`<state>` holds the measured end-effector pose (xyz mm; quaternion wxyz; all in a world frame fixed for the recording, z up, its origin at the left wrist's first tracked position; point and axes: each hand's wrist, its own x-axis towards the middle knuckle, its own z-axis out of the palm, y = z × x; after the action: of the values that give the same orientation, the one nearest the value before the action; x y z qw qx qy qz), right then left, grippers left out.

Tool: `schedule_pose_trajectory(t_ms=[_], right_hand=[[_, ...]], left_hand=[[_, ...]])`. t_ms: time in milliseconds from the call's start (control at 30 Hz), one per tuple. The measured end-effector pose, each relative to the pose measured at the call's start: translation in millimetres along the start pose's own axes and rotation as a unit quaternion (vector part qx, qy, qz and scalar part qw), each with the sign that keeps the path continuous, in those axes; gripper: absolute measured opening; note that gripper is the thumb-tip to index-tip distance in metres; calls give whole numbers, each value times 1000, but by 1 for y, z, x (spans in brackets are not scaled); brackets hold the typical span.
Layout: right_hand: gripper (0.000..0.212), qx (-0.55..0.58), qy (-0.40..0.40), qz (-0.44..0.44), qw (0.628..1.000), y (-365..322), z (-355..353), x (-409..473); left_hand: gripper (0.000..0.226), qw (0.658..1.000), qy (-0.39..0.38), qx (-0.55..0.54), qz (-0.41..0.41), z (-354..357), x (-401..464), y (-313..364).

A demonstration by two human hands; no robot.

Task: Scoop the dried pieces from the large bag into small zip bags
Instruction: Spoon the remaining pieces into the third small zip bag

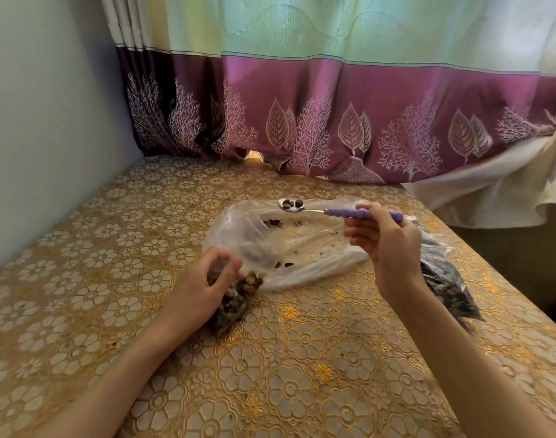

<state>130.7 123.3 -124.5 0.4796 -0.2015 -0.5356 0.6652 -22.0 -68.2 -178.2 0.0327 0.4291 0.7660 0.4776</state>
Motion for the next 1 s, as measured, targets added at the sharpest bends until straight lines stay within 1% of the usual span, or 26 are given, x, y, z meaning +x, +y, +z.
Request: schedule_pose_trajectory(t_ms=[100,200,267,367,433,500,633,733,833,900,1000], right_hand=[[25,2,-57,-24,998,-12,4,-6],[24,-28,-123,-64,990,-20,7,-13],[20,-64,-169,-85,980,-24,8,-16],[20,-115,-243,-105,957,-27,7,-19],[22,-137,-272,-111,946,-27,6,-19],[22,-140,-279,-112,943,-27,6,-18],[21,-132,-271,-104,948,-25,4,-16],[21,-121,-244,-111,956,-22,2,-13],[21,-94,-165,-137,972,-19,-2,-9],[23,-69,-101,-142,982,-17,-4,-5],[28,-58,-26,-133,989,-11,-7,2]], left_hand=[[28,999,5,-26,-28,-1,0,1],[33,998,4,-50,-42,-2,0,2],[35,997,-1,-61,-47,-2,-1,4],[30,995,-11,-77,-55,-2,-2,9],[30,994,-16,-88,-61,-3,-2,12],[30,994,-22,-90,-64,-4,-2,13],[35,995,-31,-75,-53,-5,-4,13],[56,997,-50,-32,-40,-7,-4,14],[69,995,-97,30,-18,-6,-4,16],[68,993,-105,62,-1,-5,-4,15],[58,993,-80,79,22,-4,-6,13]])
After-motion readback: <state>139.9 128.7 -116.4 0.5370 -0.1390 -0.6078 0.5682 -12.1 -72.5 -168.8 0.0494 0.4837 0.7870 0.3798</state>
